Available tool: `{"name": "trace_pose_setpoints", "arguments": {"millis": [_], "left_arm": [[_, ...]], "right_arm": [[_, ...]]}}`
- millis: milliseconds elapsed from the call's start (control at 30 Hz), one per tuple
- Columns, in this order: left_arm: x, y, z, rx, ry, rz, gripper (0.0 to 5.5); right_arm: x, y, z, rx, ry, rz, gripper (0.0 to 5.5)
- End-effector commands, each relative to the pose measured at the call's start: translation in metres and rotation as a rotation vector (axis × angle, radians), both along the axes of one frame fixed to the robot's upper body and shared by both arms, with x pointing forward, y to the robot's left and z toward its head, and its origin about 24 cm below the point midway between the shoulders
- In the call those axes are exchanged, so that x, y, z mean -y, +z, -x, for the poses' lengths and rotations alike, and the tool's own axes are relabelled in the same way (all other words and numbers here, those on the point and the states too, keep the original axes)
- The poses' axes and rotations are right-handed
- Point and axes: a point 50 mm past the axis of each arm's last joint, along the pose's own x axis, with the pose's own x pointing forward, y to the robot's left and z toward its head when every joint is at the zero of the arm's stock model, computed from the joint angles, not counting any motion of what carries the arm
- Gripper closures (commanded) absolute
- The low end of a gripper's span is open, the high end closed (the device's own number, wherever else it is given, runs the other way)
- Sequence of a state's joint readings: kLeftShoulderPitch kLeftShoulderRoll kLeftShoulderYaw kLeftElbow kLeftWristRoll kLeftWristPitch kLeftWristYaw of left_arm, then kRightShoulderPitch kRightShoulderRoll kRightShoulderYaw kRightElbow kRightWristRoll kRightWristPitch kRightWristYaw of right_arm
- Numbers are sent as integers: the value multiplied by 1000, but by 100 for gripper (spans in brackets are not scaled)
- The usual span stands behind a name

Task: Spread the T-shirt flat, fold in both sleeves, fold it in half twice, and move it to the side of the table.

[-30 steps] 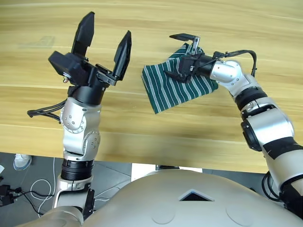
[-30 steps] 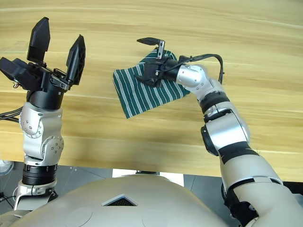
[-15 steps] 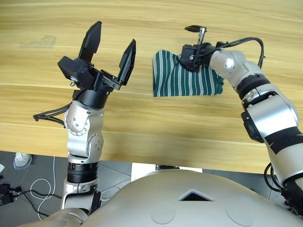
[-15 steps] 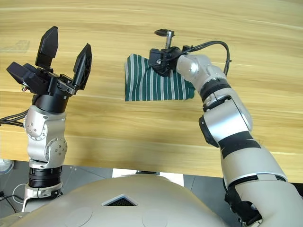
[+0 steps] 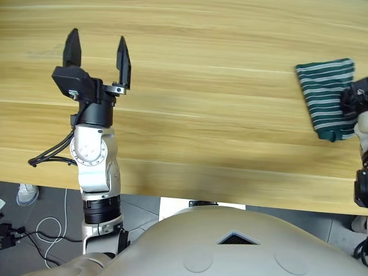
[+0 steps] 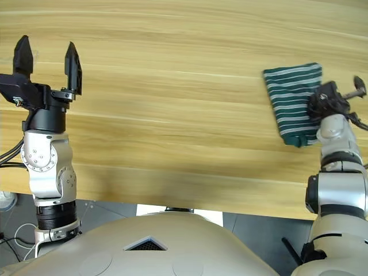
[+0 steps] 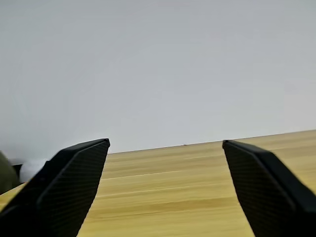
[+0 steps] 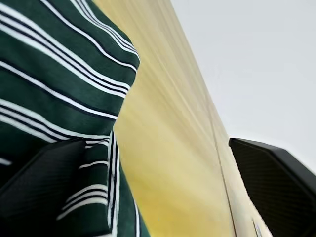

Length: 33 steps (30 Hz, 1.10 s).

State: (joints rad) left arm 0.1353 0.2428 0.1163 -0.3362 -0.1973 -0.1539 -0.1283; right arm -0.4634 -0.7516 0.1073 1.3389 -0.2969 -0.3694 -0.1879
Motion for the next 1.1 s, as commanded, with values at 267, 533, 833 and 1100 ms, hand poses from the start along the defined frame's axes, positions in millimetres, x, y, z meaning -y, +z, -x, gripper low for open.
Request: {"name": "trace_pose_setpoints", "arguments": {"millis": [267,533,833,1100], "left_arm": [[12,-7,-1,-25,-1,-17,123],[16,1,-7,53,78,-58,123],[52,-43,-35,-62,35,-113,123],[41,-52,-28,-37,78,-78,123]], "right_arm": [[-3,-9,16,155,-54,2,11],[-112,126,-49,1054,602,21,11],[-237,47,-30,935,689,-881,11],[-233,37,-24,959,609,-1096,11]]}}
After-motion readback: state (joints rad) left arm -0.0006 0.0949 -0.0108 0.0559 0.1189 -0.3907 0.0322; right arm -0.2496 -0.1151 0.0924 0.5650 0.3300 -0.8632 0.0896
